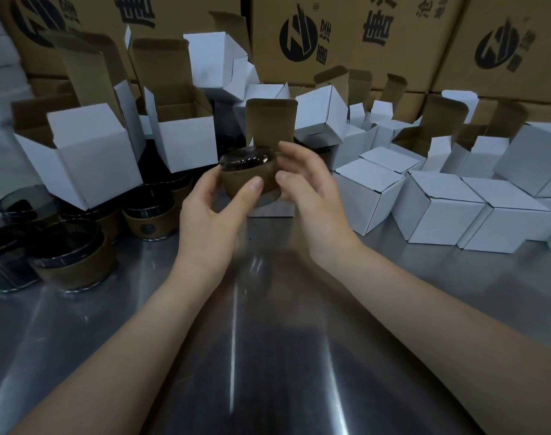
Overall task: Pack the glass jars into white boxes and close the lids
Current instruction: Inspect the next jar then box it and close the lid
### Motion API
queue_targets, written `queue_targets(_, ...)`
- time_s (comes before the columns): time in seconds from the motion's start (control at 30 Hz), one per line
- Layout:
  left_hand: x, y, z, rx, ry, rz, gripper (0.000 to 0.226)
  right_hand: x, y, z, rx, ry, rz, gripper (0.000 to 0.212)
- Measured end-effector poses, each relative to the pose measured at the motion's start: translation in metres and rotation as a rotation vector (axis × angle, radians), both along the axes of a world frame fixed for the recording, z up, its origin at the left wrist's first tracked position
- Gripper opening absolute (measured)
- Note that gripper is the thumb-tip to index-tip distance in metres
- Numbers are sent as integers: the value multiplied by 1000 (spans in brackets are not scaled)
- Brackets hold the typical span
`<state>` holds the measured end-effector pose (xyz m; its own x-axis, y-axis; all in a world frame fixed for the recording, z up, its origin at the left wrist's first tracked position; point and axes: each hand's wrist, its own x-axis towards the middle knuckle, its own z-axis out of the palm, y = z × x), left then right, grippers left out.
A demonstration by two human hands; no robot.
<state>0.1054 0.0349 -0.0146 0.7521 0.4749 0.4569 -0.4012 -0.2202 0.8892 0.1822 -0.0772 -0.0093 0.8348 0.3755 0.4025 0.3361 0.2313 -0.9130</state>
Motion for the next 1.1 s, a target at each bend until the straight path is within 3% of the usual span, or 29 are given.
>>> queue_targets(0.27, 2, 2, -3, -83, -15, -117, 31, 5, 0, 1, 36, 232, 250, 33)
queue_targets(0.4, 2, 0, -1, -115, -1, -89, 48, 4, -3, 2, 65, 264, 257, 39)
queue_targets(0.5, 4, 2, -2, -153, 8, 5, 45, 4, -4, 2, 104, 273, 221, 39)
queue_targets(0.67, 5, 7, -3, -138, 3, 115, 16, 2, 0, 2, 40, 193, 25, 65)
queue_targets(0.73, 5, 7, -3, -113, 5, 114, 6, 1, 0, 1, -7, 131, -16, 63)
queue_targets(1.0, 1, 1, 0, -133, 11, -7, 16, -4, 1, -3, -72, -123, -153, 53)
queue_targets(1.1, -1, -2, 2, -95, 11, -112, 31, -6, 1, -2, -71, -167, -144, 49)
